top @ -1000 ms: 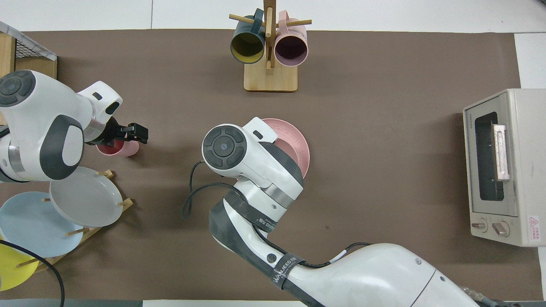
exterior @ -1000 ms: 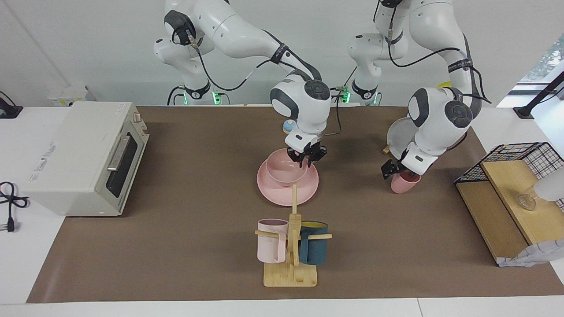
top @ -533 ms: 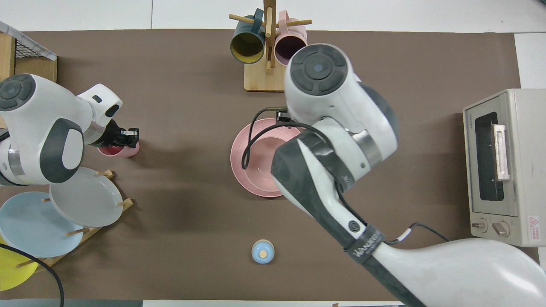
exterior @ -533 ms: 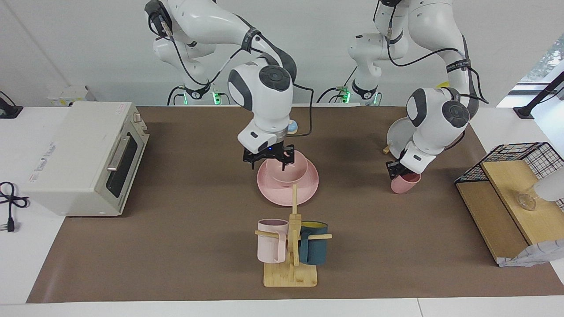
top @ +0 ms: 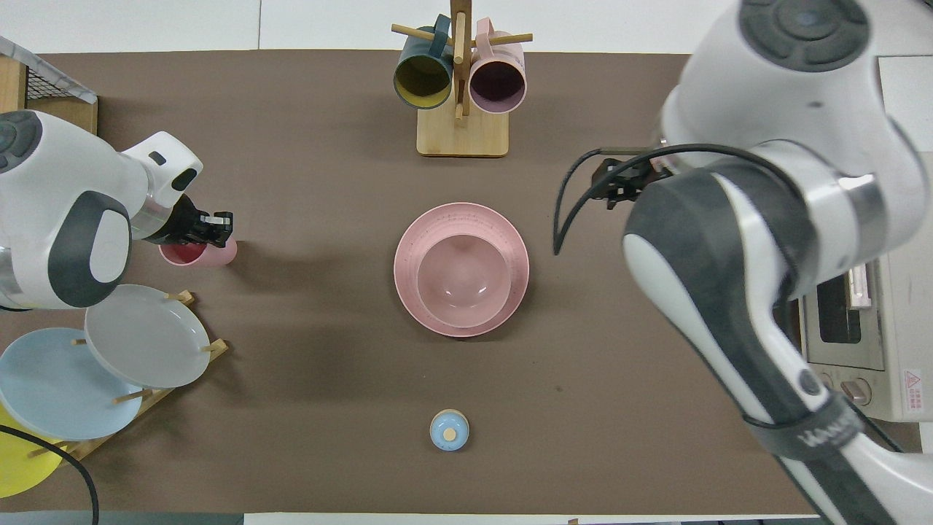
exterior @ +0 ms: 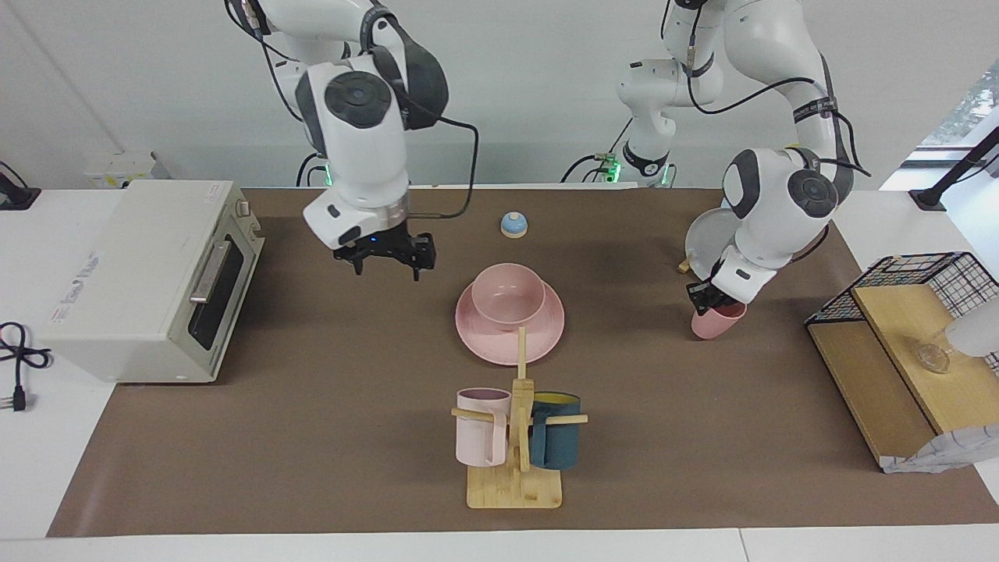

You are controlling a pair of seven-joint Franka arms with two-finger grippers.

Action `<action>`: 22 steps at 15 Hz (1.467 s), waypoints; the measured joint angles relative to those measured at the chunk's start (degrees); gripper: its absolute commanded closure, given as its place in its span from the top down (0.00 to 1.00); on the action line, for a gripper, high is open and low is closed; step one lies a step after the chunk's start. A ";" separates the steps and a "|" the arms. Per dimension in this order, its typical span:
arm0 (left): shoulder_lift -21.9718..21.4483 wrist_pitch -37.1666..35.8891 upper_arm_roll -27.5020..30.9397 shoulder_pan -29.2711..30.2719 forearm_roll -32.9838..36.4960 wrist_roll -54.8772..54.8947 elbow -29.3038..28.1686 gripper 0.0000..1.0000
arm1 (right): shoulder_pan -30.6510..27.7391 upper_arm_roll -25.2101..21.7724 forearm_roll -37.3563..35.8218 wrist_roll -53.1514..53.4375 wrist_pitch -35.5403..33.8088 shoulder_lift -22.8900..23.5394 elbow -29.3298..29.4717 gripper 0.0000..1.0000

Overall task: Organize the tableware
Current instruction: 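Release the bowl with the right gripper while the left gripper lifts the cup, then carry the pink cup with the left gripper over the pink bowl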

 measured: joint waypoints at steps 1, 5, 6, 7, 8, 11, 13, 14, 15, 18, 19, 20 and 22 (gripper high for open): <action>0.10 -3.88 -0.08 -2.41 -0.91 -3.68 4.06 0.00 | -0.07 -2.10 0.24 -2.36 -1.30 -1.44 -0.05 1.00; 3.51 -10.69 -0.35 -14.00 -3.35 -23.42 16.80 0.00 | -0.82 -3.82 0.35 -3.99 -4.02 -3.93 -1.22 1.00; 4.94 -10.43 -0.41 -17.00 -3.55 -27.88 18.92 0.00 | -1.00 -3.82 0.35 -3.99 -4.03 -3.92 -1.48 1.00; 6.21 -9.53 -0.44 -19.64 -3.58 -31.66 20.22 0.00 | -1.31 -3.82 0.35 -3.99 -4.03 -3.92 -1.73 1.00; 7.55 -8.13 -0.42 -21.98 -3.58 -34.96 20.88 0.00 | -1.57 -3.84 0.35 -3.99 -4.03 -3.92 -1.96 1.00; 11.80 -3.72 -0.38 -25.80 -3.58 -39.40 21.11 0.00 | -1.88 -3.89 0.35 -4.07 -3.89 -4.36 -2.56 1.00; 13.62 -2.36 -0.35 -26.55 -3.57 -41.13 20.97 0.00 | -1.99 -5.09 0.36 -7.25 -3.79 -5.19 -2.81 1.00; 14.16 -1.45 -0.32 -26.92 -3.57 -41.92 20.31 0.00 | -1.95 -6.44 0.36 -9.80 -3.79 -5.73 -3.27 1.00; 14.51 0.04 -0.31 -27.36 -3.57 -42.62 18.99 0.00 | -1.84 -8.42 0.36 -12.09 -3.46 -6.33 -4.16 1.00; 15.00 3.81 -0.28 -28.08 -3.57 -43.59 15.68 0.00 | -1.11 -11.48 0.53 -14.60 -0.80 -7.43 -6.91 1.00; 15.06 4.62 -0.27 -28.12 -3.57 -43.77 14.84 0.00 | -0.76 -11.50 0.53 -14.60 -0.40 -7.57 -7.33 1.00; 15.08 5.45 -0.26 -28.17 -3.57 -44.03 14.03 0.00 | -0.39 -11.51 0.53 -14.60 -0.28 -7.64 -7.43 1.00; 15.11 7.58 -0.25 -28.35 -3.57 -44.55 12.07 0.00 | 0.04 -11.91 0.53 -14.60 -0.28 -7.74 -7.51 1.00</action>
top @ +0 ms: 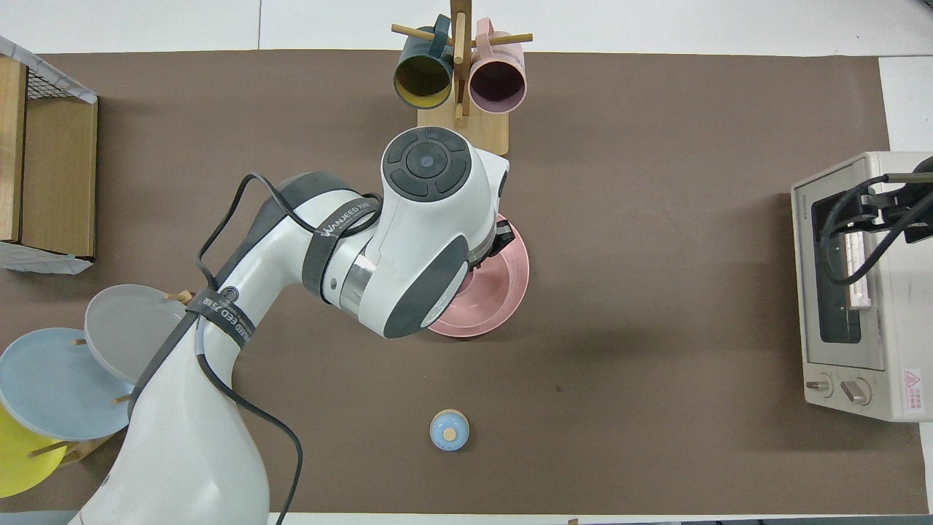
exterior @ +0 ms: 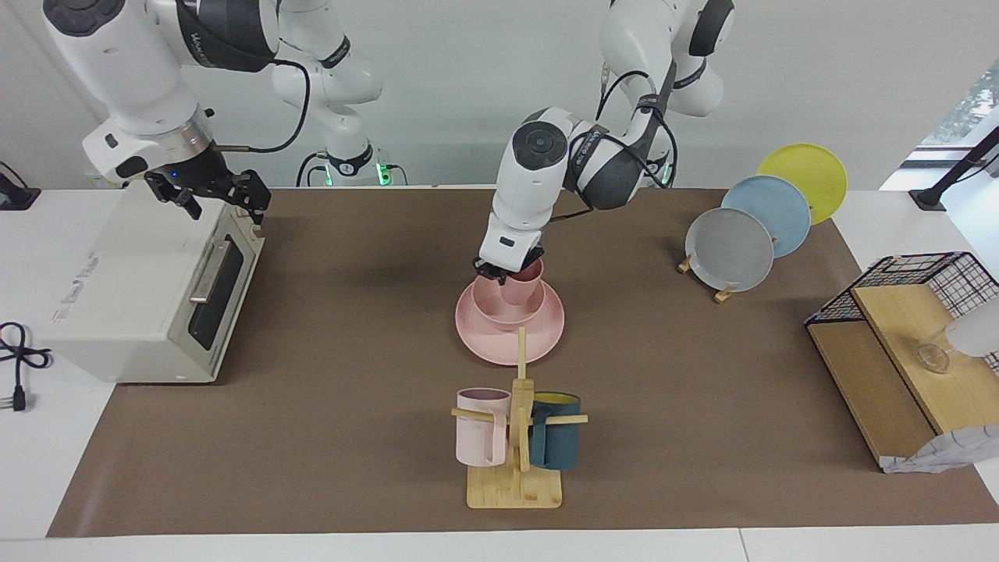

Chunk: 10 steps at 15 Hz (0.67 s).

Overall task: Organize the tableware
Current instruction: 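Carry the pink cup with the left gripper over the pink bowl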

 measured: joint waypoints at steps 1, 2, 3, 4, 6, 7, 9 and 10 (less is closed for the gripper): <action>0.01 0.85 0.00 -0.10 0.00 -0.13 -0.81 0.00 | 0.30 -0.55 0.00 -0.05 0.00 -0.04 -0.01 1.00; 0.02 1.45 0.00 -0.17 0.00 -0.34 -1.30 0.00 | 0.78 -1.24 0.00 -0.35 0.00 -0.07 -0.02 1.00; 0.07 2.09 0.00 -0.21 0.00 -0.62 -1.65 0.00 | 1.51 -2.07 0.01 -0.87 -0.07 -0.14 -0.07 1.00; 0.19 2.70 0.00 -0.22 0.00 -0.83 -1.86 0.00 | 2.24 -2.71 0.01 -1.09 -0.27 -0.29 -0.13 1.00; 0.47 3.58 0.00 -0.22 0.00 -1.01 -2.34 0.00 | 3.16 -3.20 0.02 -1.13 -0.43 -0.72 -0.25 1.00; 0.57 4.07 0.00 -0.23 0.00 -1.03 -2.65 0.00 | 3.34 -3.21 0.02 -1.13 -0.55 -0.93 -0.34 1.00; 0.64 4.99 -0.01 -0.39 0.00 -1.04 -3.31 0.00 | 3.31 -3.22 0.02 -1.13 -0.94 -1.37 -0.57 1.00; 0.65 5.49 -0.01 -0.54 0.00 -1.06 -3.58 0.00 | 3.14 -3.27 0.02 -1.13 -0.90 -1.58 -0.71 1.00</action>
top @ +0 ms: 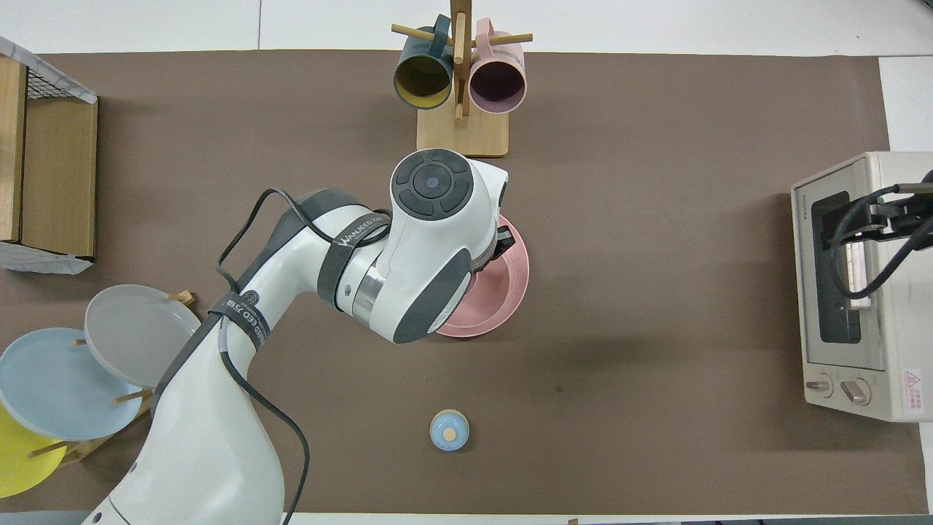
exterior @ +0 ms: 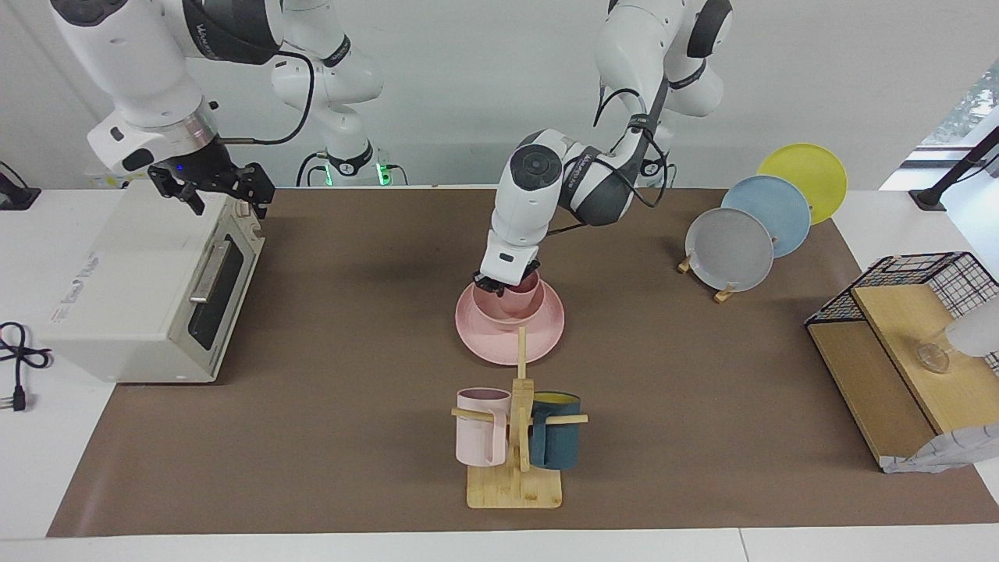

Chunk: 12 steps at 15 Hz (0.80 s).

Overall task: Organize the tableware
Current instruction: 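Carry the pink cup with the left gripper over the pink bowl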

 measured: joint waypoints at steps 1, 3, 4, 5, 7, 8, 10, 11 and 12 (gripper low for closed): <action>0.01 0.36 0.01 -0.15 0.00 -0.03 -0.23 0.00 | -0.17 -0.16 0.00 0.00 0.33 -0.11 -0.08 1.00; 0.02 1.03 0.00 -0.38 0.00 -0.05 -0.53 0.00 | -0.86 -0.35 0.00 0.00 1.54 -0.11 -0.21 1.00; 0.02 1.17 -0.02 -0.54 0.09 -0.05 -0.73 0.00 | -1.37 -0.36 0.00 -0.01 1.74 -0.11 -0.26 1.00; 0.02 1.33 -0.02 -0.74 0.33 -0.05 -1.02 0.00 | -1.70 -0.36 0.00 -0.04 1.75 -0.11 -0.29 1.00; 0.03 2.05 -0.01 -1.10 0.69 -0.05 -1.65 0.29 | -1.82 -0.35 0.00 -0.05 1.75 -0.11 -0.30 1.00; 0.02 2.21 -0.01 -1.18 0.73 -0.05 -1.83 0.64 | -1.82 -0.35 0.00 -0.05 1.75 -0.11 -0.29 1.00; 0.02 2.25 -0.01 -1.23 0.76 -0.05 -1.87 0.91 | -2.06 -0.32 0.00 -0.42 1.75 -0.11 -0.29 1.00; 0.02 2.25 -0.01 -1.24 0.78 -0.05 -1.87 1.00 | -2.45 -0.32 0.00 -1.60 1.75 -0.11 -0.29 1.00; 0.02 2.22 -0.01 -1.25 0.80 -0.05 -1.87 1.00 | -2.94 -0.33 0.00 -2.83 1.74 -0.11 -0.29 1.00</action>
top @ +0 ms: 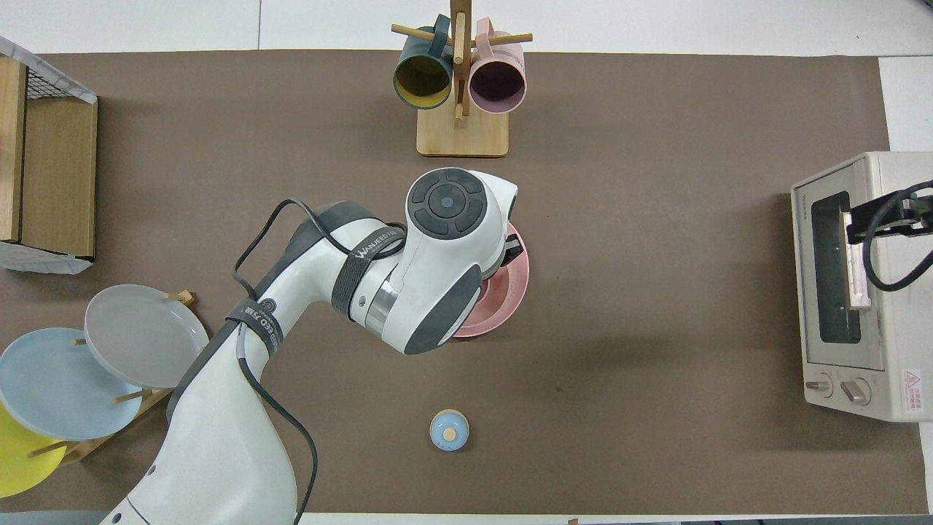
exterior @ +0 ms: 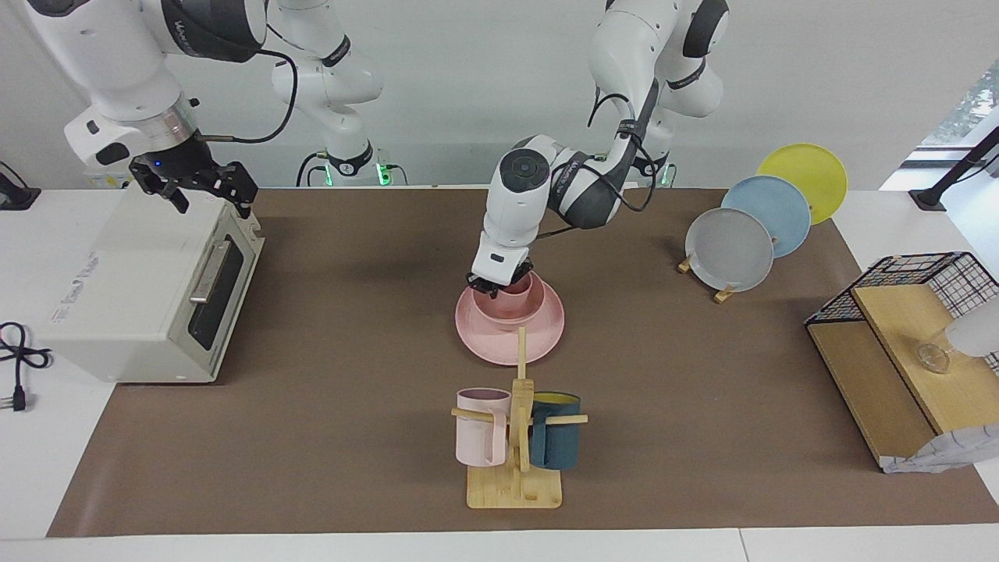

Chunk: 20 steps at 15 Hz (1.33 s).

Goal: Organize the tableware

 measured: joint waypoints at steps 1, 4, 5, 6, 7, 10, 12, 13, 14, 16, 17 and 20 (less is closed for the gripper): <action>-0.01 -0.09 0.00 0.00 0.01 0.00 0.04 1.00 | -0.36 -0.01 0.00 -0.65 0.00 0.00 0.00 1.00; -0.77 -1.57 0.38 0.03 0.04 0.13 0.76 1.00 | -0.62 0.00 0.00 -1.08 -0.19 0.00 0.00 1.00; -1.65 -2.88 0.70 0.15 0.06 0.28 1.28 1.00 | -0.65 0.00 0.00 -1.08 -0.39 0.00 0.00 1.00; -3.07 -4.82 1.16 0.42 0.07 0.51 1.83 1.00 | -0.68 0.00 0.00 -1.08 -0.47 0.00 0.00 1.00; -4.91 -7.19 1.53 1.14 0.10 1.09 2.34 1.00 | -0.71 0.00 0.00 -1.08 -0.52 0.00 0.00 1.00; -11.45 -15.27 2.05 6.55 0.51 6.52 3.56 1.00 | -0.74 0.00 0.00 -1.08 -0.54 0.00 0.00 1.00; -15.56 -20.18 2.36 13.27 0.86 15.43 3.75 1.00 | -0.73 0.02 0.00 -1.08 -0.54 -0.01 0.00 1.00; -17.39 -22.64 2.50 17.38 0.87 21.49 3.76 1.00 | -0.71 0.06 0.00 -1.08 -0.54 -0.05 0.00 1.00; -18.98 -24.75 2.67 21.41 0.88 27.41 3.72 1.00 | -0.68 0.11 0.00 -1.08 -0.54 -0.14 0.00 1.00; -21.49 -27.70 2.92 28.53 0.88 38.22 3.18 1.00 | -0.62 0.24 0.00 -1.08 -0.56 -0.33 0.00 1.00; -22.49 -28.38 2.96 31.42 0.88 42.98 2.39 1.00 | -0.56 0.29 0.01 -1.08 -0.56 -0.41 0.00 1.00; -24.34 -28.41 2.96 35.34 1.14 49.78 -0.80 1.00 | -0.06 0.38 0.03 -1.09 -0.57 -0.50 0.00 1.00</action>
